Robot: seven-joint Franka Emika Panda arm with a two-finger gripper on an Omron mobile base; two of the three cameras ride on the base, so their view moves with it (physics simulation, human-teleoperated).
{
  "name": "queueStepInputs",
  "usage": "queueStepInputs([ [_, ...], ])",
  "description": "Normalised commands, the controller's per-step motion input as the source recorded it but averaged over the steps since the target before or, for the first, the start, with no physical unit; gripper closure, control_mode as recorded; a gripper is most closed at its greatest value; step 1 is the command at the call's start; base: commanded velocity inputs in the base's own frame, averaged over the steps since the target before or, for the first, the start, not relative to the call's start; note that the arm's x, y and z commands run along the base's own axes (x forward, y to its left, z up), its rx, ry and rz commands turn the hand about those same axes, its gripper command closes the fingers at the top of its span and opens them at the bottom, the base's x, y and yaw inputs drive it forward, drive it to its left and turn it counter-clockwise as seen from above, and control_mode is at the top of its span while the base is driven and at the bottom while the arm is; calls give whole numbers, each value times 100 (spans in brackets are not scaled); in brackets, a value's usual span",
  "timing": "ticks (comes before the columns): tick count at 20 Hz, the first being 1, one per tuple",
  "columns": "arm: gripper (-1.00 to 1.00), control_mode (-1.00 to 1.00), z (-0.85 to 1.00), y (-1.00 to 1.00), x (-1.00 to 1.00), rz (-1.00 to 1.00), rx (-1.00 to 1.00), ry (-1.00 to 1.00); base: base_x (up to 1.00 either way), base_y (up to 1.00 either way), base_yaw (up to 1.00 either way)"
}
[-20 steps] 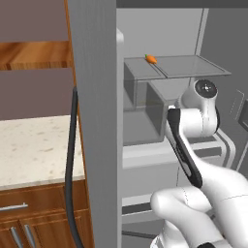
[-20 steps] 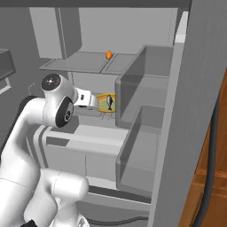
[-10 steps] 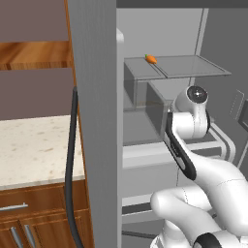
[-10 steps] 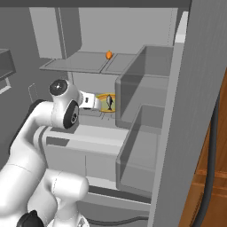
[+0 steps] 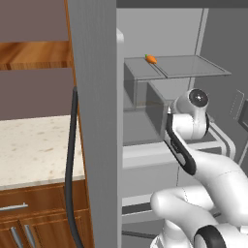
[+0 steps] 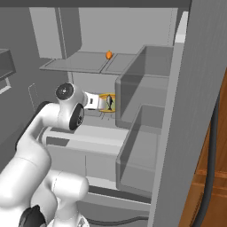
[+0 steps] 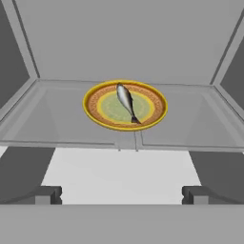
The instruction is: Retrieve the fish from the fridge and place it on the saucepan with marinade on the stove.
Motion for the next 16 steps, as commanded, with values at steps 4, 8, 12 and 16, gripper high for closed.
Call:
queueStepInputs([
  [4, -100, -100, 0, -10, 10, 0, 5, 0, 0, 0, 0],
  [8, -100, -100, 0, -9, 15, 0, 5, 2, 0, 0, 0],
  [12, -100, -100, -2, -2, 27, 0, 1, 0, 0, 0, 0],
  [16, -100, -100, -7, -2, 38, 1, 0, 0, 0, 0, 0],
])
